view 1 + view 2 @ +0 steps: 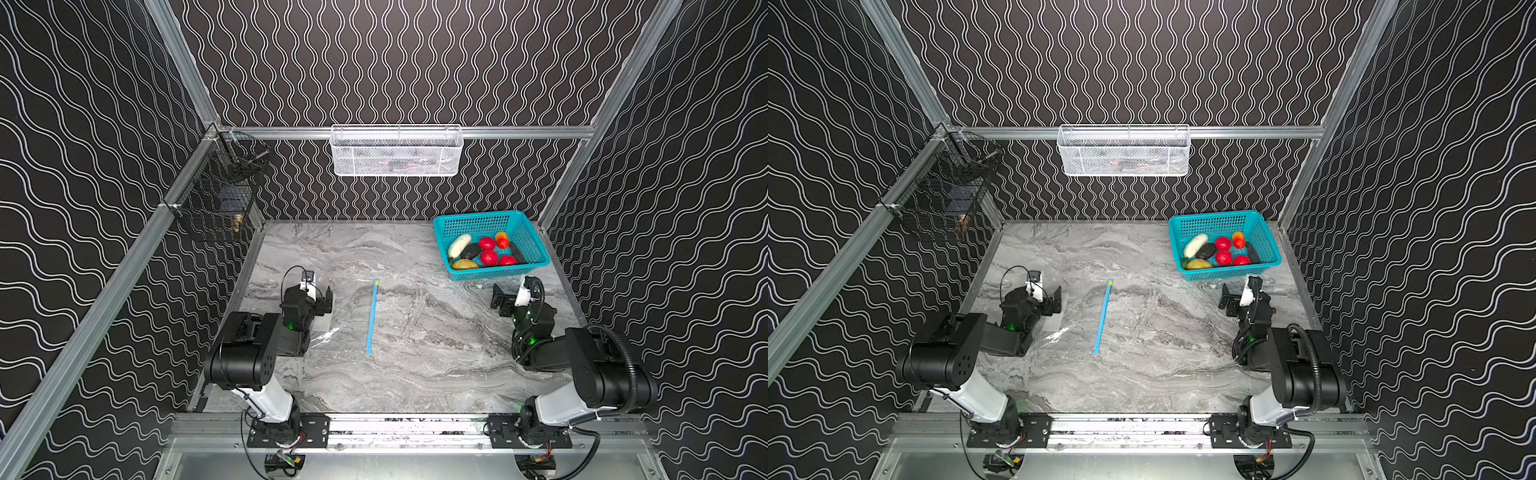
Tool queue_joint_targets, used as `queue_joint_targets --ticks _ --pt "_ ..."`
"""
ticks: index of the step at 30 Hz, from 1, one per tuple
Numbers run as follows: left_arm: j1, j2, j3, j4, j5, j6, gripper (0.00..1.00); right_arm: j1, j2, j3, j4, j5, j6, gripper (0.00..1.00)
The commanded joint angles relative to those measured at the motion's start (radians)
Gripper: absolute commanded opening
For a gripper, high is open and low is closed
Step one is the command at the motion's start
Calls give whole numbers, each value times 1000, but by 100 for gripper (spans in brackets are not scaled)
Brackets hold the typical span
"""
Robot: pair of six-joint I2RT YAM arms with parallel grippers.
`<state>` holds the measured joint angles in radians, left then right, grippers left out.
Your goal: Place the food in the zip-top bag and seal the zipper
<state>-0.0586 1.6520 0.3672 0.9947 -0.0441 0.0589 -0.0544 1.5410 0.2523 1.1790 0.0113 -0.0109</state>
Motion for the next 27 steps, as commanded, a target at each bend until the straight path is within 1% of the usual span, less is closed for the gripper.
queue_joint_targets --ticks 1,3,5,8,10,13,16,18,24,27 --pt "-8 0 -9 47 -13 26 99 -1 -7 17 -23 55 25 99" --pt "-16 0 -19 67 -20 32 99 -1 5 9 17 68 28 99" --pt "-17 2 -18 67 -20 31 99 -1 -1 18 -18 68 32 99" --pt "-17 2 -17 64 -21 32 99 -1 6 10 13 69 26 100" --pt "-17 2 -16 62 -25 30 99 -1 0 16 -10 69 28 100" --pt "-17 3 1 32 -42 25 99 -1 4 12 7 70 25 99" --pt "-35 2 -29 88 -63 37 99 -1 -1 12 2 75 25 100" --pt "-55 5 -51 137 -101 48 99 -1 0 11 5 75 24 100" --pt "-58 5 -24 83 -128 41 99 -1 2 11 6 71 25 100" --pt "-60 2 -50 136 -142 39 99 -1 1 12 7 70 25 100"
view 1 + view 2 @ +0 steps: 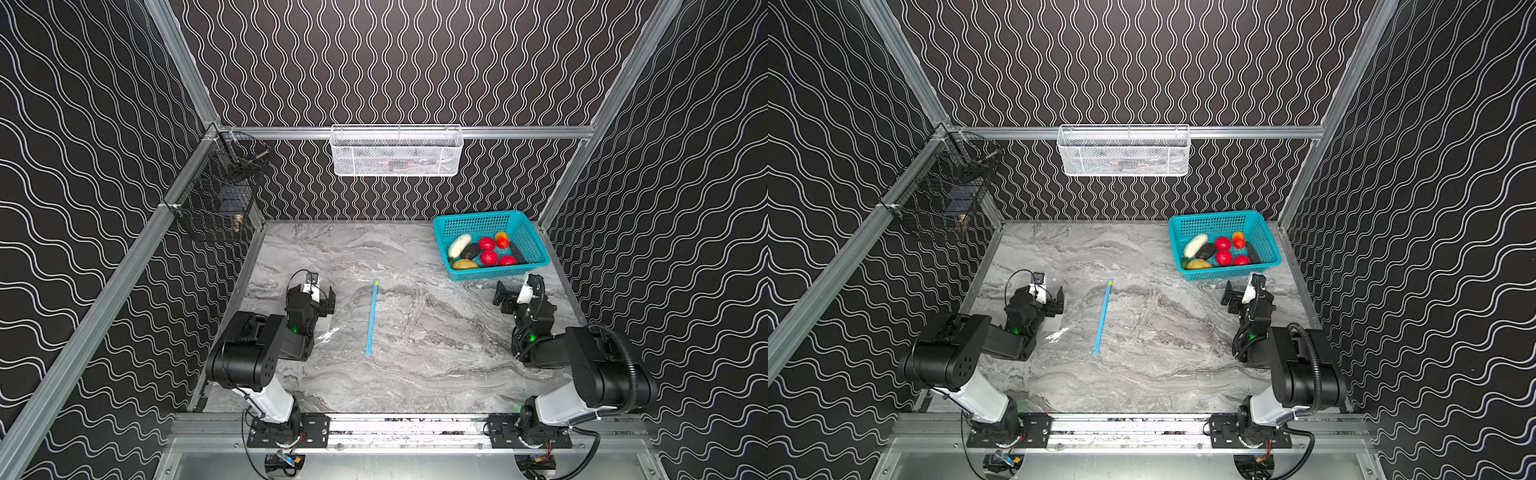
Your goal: Place the food in the zip-top bag and seal the zipper
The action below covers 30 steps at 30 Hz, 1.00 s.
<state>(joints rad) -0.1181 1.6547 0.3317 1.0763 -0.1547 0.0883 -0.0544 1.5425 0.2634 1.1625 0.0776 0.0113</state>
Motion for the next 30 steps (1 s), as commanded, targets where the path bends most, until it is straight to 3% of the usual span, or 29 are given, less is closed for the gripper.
queue_joint_targets --ticks 1,7,10,13,22,30 --pt "0 2 -30 87 -33 10 99 -1 0 0 20 2 4 100" --pt "0 -2 -44 108 -59 1 99 -1 -8 -21 57 1 0 99" --pt "0 -16 -72 156 -19 14 99 17 -37 -68 123 -19 -29 100" --pt "0 -86 -57 59 -37 9 99 63 -89 -78 104 77 -52 100" --pt "-6 -152 114 -308 -105 -6 99 91 -271 55 -358 193 69 99" --pt "-9 -102 429 -841 -148 -44 99 156 -292 231 -723 361 161 100"
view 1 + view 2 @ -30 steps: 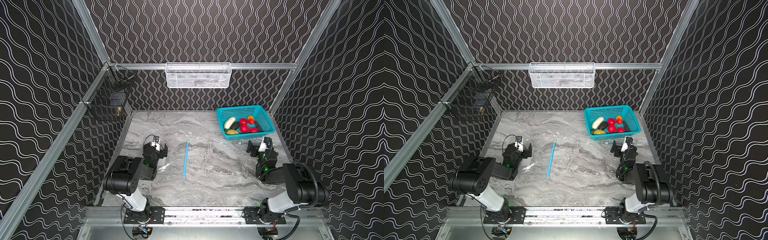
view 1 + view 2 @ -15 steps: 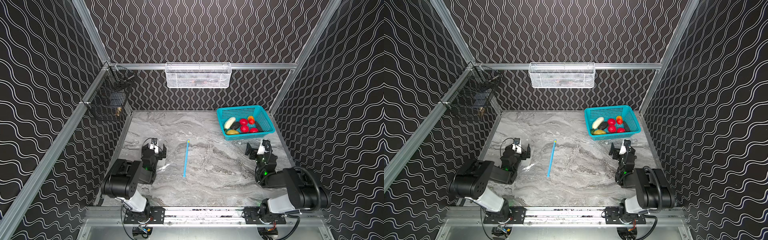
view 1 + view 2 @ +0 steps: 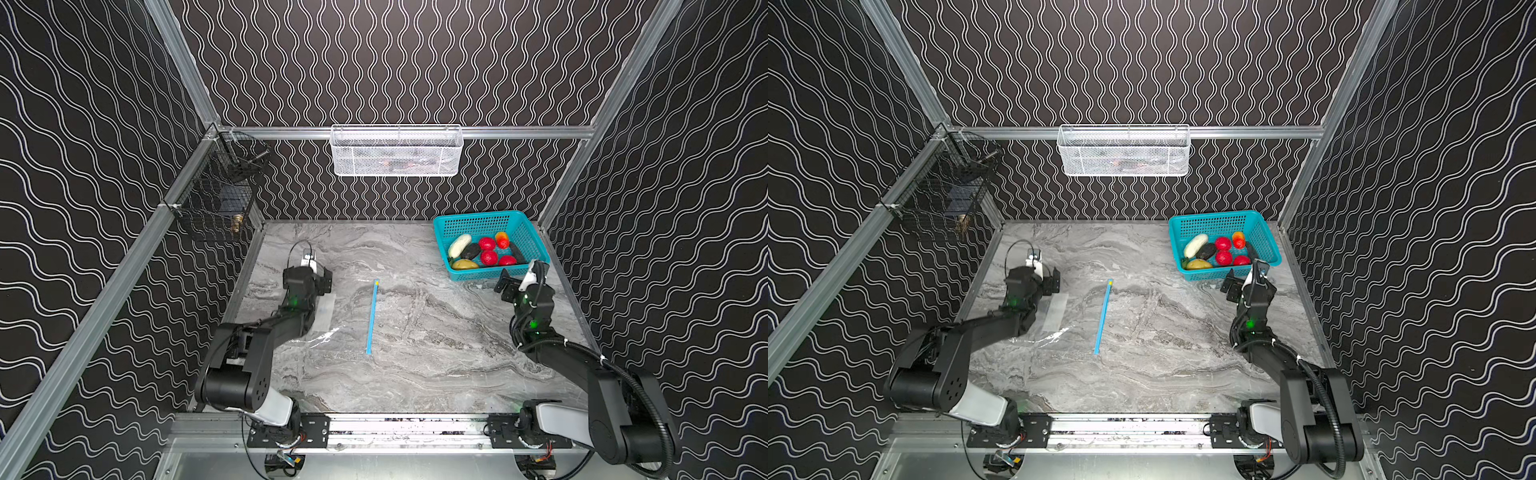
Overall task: Place the food in the zip-top bag and seal the zipper
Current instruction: 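Move the left gripper over the bag's blue zipper while the right gripper approaches the basket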
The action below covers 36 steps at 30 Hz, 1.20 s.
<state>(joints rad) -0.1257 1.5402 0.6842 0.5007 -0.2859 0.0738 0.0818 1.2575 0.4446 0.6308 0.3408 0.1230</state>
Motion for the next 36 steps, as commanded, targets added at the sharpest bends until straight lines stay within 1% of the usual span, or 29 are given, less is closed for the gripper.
queue_joint_targets --ticks 1,2,4,6,8,10,14,17,19,23,26,28,32,36 --pt "-2 15 121 -336 -10 -44 99 38 -7 79 -245 121 54 100" --pt "-2 17 164 -398 0 -57 99 55 -6 105 -296 153 67 100" --pt "-2 25 248 -518 13 -96 99 76 -7 157 -392 168 99 100" --pt "-4 43 348 -682 -12 -189 99 96 -8 211 -501 173 141 100" --pt "-7 84 453 -862 -24 -275 99 122 -9 245 -565 185 168 100" --pt "-18 132 549 -1006 -56 -320 99 143 -4 270 -607 187 170 99" --pt "-52 254 746 -1282 -111 -344 99 168 39 328 -693 222 188 99" --pt "-84 338 868 -1451 -111 -352 99 171 70 358 -738 214 205 100" --pt "-104 352 892 -1496 -101 -364 99 174 79 364 -747 211 218 100" --pt "-152 292 857 -1464 -53 -379 99 174 65 352 -732 186 236 100" --pt "-204 273 856 -1473 -30 -410 99 175 54 352 -743 181 242 99" --pt "-243 277 859 -1486 -7 -414 99 176 50 345 -749 184 244 99" --pt "-331 307 863 -1502 -19 -417 99 176 48 330 -758 167 243 100" --pt "-363 325 854 -1482 19 -426 99 175 46 330 -788 154 281 99"
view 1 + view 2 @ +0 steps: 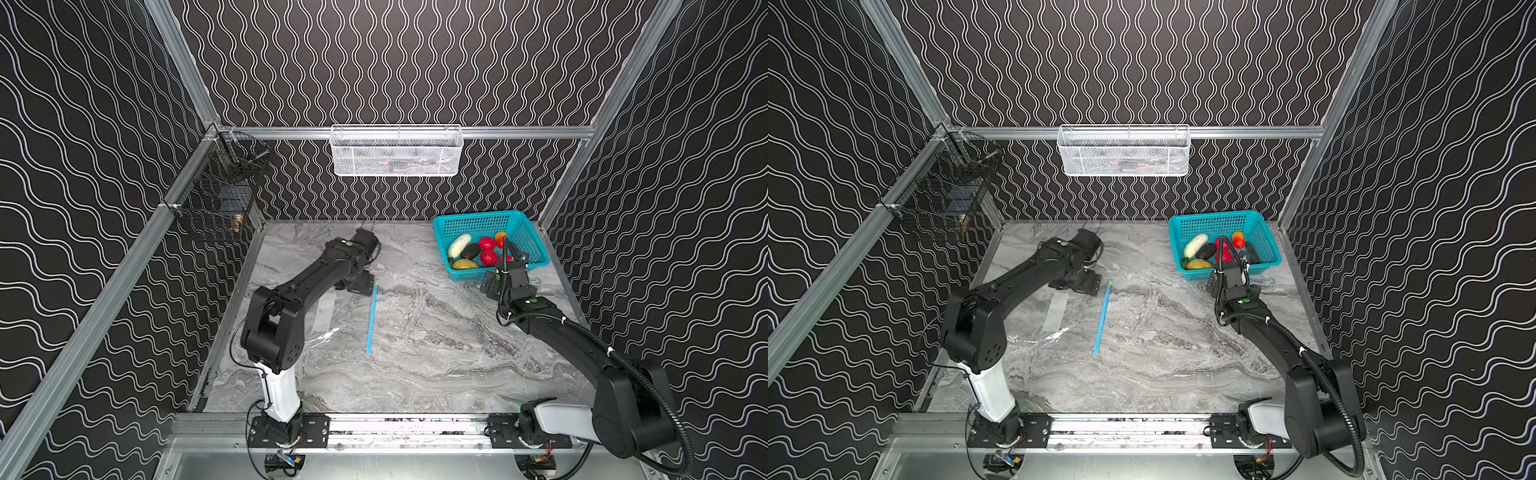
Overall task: Place the food in the zip-top bag and seal the zipper
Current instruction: 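Move the left gripper over the bag's blue zipper while the right gripper approaches the basket, then lower the left gripper onto the blue zipper edge of the bag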
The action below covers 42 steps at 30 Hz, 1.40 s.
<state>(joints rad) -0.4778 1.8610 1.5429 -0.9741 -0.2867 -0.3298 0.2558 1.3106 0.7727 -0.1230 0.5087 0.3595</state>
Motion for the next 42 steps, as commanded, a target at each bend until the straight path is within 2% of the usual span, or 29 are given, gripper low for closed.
queue_joint_targets --ticks 1,6,10,20,23,27,42 --pt "-19 4 -11 2 14 -25 99 2 -11 3 -34 -25 50 99" --pt "-60 57 3 -14 2 -31 99 2 -16 2 -29 -65 65 100" --pt "-94 98 8 5 92 11 99 2 -6 -1 -27 -93 82 99" --pt "-145 180 50 -6 -10 24 98 1 35 22 -28 -140 89 99" --pt "-158 211 76 -17 -31 37 92 2 35 13 -15 -156 91 100" --pt "-173 232 80 -25 -90 40 89 2 42 24 -14 -171 93 100" --pt "-173 263 92 -52 -144 53 79 2 61 46 -15 -190 90 99"
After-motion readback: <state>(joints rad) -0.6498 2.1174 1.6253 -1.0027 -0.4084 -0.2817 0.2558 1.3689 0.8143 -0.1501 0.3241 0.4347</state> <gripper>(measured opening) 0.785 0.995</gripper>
